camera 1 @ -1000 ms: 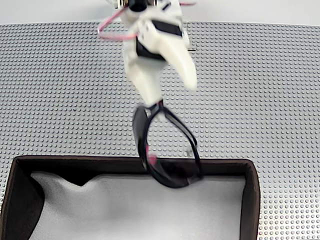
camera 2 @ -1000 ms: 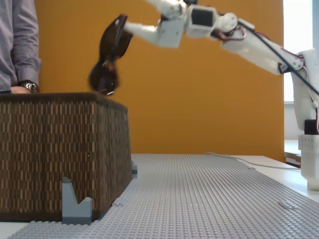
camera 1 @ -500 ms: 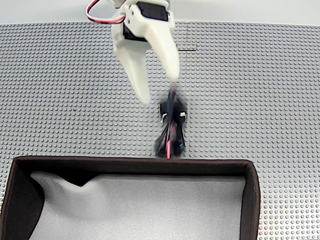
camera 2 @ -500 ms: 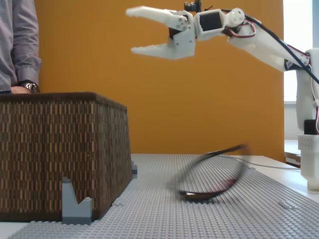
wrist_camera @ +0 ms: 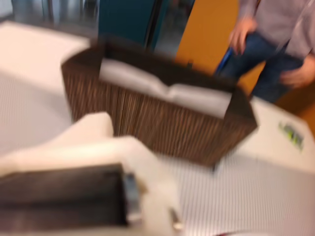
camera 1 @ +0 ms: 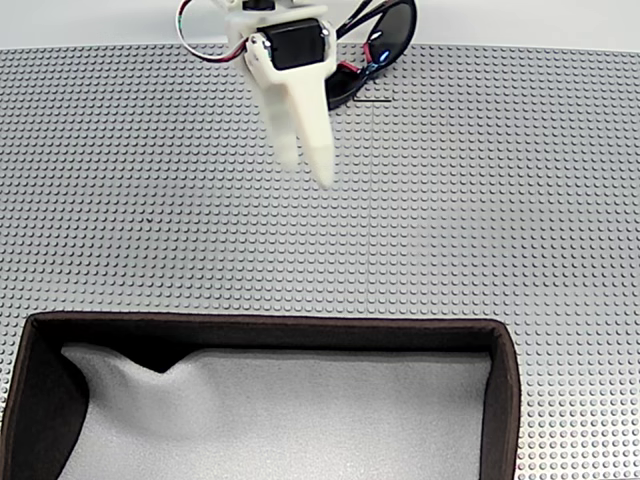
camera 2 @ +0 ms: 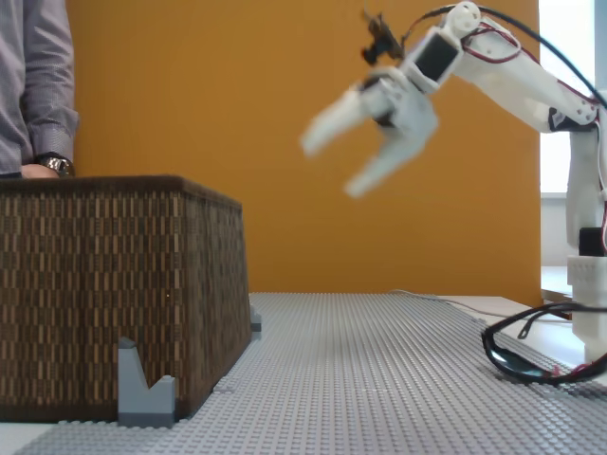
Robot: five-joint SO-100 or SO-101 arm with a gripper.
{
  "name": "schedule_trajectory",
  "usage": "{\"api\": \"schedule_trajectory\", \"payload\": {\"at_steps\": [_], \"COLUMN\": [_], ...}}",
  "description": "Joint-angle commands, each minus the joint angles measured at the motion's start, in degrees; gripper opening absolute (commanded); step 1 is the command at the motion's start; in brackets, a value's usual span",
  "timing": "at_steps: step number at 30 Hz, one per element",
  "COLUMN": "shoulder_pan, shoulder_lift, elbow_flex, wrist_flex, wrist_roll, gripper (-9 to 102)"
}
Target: Grasp a glasses and put it in the bin.
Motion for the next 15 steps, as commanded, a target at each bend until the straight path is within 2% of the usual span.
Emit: {"api": "schedule_trajectory", "payload": {"at_steps": [1, 8, 15], "shoulder_pan": [-2.37, -5.8, -16.08], "shoulder_lift": [7.03, 28.65, 51.24], "elbow_flex": [6.94, 29.97, 47.81], "wrist_flex": [13.01, 13.01, 12.83], "wrist_roll": [8.44, 1.85, 2.72], "gripper": [39, 38, 38]}}
